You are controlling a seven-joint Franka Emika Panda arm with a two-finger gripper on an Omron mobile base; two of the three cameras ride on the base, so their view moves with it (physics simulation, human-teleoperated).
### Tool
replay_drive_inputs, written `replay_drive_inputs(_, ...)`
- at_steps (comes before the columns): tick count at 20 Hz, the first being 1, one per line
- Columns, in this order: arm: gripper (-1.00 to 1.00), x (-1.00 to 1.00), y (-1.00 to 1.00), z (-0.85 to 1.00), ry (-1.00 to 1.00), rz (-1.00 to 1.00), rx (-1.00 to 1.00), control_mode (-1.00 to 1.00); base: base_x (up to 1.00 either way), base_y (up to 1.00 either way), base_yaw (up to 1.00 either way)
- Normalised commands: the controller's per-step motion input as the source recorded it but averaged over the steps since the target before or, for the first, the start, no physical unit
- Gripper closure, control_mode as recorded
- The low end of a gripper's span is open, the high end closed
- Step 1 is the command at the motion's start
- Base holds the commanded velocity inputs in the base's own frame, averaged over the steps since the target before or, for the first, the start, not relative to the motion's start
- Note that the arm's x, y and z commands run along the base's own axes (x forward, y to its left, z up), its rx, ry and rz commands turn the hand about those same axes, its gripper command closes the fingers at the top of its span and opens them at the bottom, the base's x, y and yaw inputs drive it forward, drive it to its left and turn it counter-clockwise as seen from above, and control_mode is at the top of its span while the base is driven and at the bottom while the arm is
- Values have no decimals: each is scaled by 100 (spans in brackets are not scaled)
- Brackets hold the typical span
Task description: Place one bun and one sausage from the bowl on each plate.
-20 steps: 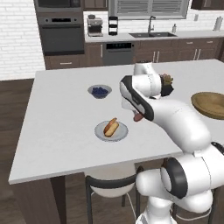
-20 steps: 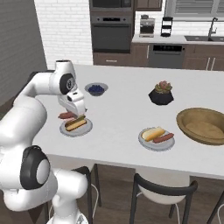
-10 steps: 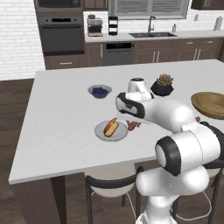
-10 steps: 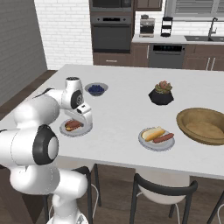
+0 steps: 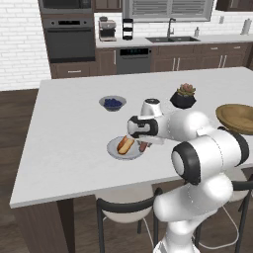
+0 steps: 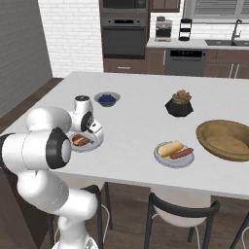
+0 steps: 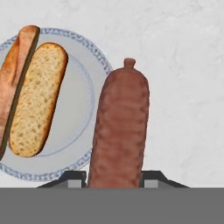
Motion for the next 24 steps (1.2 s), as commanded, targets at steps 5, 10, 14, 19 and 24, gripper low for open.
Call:
replay_drive_inputs(5, 100, 27, 11, -31, -13, 0, 0, -100, 0, 0, 0)
replay_drive_inputs(10, 100, 26, 18, -22, -1, -2, 0, -100, 0, 0, 0)
replay_drive_inputs(14, -100, 19, 31, -22, 0, -4, 0, -100, 0, 0, 0)
replay_drive_inputs(19, -100, 47, 4, 0, 0, -7, 0, -100, 0, 0, 0)
replay_drive_inputs(24, -100, 22, -12, 16, 0, -9, 1, -100, 0, 0, 0)
